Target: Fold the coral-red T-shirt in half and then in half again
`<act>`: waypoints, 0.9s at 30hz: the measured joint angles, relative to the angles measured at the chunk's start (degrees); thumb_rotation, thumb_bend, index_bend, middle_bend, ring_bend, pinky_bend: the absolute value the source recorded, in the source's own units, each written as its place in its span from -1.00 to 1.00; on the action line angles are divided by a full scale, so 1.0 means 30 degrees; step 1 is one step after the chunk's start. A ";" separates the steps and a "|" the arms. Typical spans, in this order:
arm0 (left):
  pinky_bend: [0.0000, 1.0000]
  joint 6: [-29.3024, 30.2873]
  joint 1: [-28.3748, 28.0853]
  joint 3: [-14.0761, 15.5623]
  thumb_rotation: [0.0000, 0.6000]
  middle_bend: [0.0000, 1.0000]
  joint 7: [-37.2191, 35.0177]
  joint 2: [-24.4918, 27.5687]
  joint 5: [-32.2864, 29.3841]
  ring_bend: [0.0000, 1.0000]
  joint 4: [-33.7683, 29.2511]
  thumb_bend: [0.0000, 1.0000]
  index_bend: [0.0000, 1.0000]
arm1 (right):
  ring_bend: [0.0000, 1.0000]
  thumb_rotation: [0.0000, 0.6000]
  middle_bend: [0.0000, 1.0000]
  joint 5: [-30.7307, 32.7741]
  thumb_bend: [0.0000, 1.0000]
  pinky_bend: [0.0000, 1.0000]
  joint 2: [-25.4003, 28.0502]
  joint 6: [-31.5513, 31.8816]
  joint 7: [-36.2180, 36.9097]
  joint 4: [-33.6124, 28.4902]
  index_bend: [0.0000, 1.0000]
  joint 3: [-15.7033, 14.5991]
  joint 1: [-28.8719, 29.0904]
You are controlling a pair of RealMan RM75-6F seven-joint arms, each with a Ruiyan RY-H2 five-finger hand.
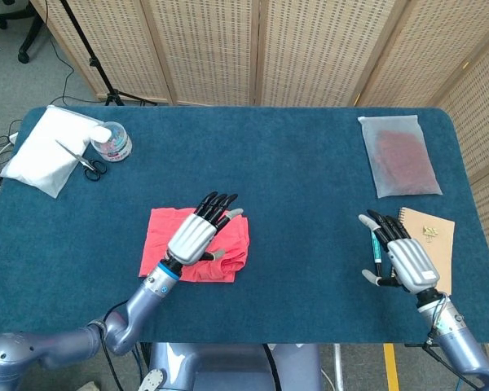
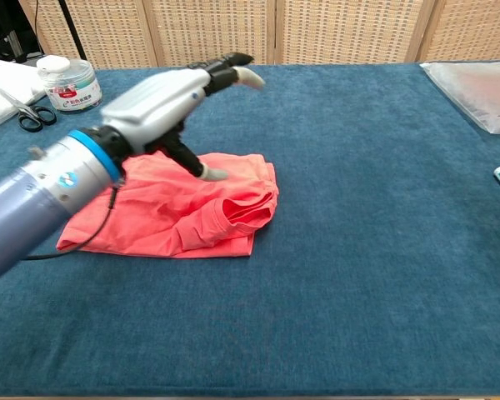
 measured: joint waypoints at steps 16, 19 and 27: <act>-1.00 -0.0877 0.0767 0.1439 1.00 -1.00 -0.0300 0.0583 0.0385 -1.00 -0.0419 -0.76 -1.00 | -1.00 1.00 -1.00 0.0039 -0.48 -1.00 -0.0050 -0.0070 -0.0135 -0.0030 -1.00 -0.0017 0.0044; -1.00 -0.1234 0.0532 0.1384 1.00 -1.00 -0.0198 0.0016 0.0398 -1.00 -0.0028 -0.76 -1.00 | -1.00 1.00 -1.00 0.0068 -0.48 -1.00 -0.0044 -0.0065 -0.0120 -0.0016 -1.00 0.0004 0.0048; -1.00 -0.2065 0.0022 0.1299 1.00 -1.00 0.0153 -0.1526 0.0358 -1.00 0.0940 -0.76 -1.00 | -1.00 1.00 -1.00 0.0185 -0.48 -1.00 -0.0026 -0.0179 0.0039 0.0083 -1.00 0.0019 0.0077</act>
